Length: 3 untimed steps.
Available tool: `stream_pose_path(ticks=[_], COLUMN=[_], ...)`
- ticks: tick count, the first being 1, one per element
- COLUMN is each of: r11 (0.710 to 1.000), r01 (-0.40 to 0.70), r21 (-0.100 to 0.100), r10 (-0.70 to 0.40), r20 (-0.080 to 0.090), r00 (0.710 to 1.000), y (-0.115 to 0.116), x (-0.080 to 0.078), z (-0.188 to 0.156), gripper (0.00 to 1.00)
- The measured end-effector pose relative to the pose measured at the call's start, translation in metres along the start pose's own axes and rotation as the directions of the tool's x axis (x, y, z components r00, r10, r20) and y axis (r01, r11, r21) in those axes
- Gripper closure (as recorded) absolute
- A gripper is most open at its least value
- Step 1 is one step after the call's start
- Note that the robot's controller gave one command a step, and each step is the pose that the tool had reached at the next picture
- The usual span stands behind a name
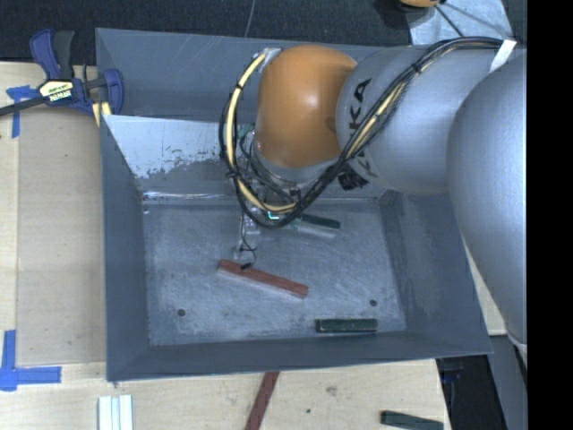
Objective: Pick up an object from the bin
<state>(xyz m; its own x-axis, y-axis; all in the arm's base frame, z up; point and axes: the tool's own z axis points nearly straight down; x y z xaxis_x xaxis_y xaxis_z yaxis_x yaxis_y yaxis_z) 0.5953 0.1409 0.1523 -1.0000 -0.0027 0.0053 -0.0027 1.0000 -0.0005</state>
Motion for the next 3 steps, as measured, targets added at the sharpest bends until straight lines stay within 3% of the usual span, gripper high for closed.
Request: stream_pose_path(ticks=[1, 2, 3], r11=[1.000, 0.996, 0.930], r01=[-0.003, 0.093, 0.369], r21=[-0.002, -0.001, 0.001], r10=[0.003, -0.093, -0.369], r20=[0.008, 0.016, 0.002], r00=[1.000, 0.996, 0.930], y=[0.000, -0.009, -0.032], x=[-0.002, 0.000, 0.004], z=[-0.005, 0.020, 0.046], gripper=[0.00, 0.00, 0.00])
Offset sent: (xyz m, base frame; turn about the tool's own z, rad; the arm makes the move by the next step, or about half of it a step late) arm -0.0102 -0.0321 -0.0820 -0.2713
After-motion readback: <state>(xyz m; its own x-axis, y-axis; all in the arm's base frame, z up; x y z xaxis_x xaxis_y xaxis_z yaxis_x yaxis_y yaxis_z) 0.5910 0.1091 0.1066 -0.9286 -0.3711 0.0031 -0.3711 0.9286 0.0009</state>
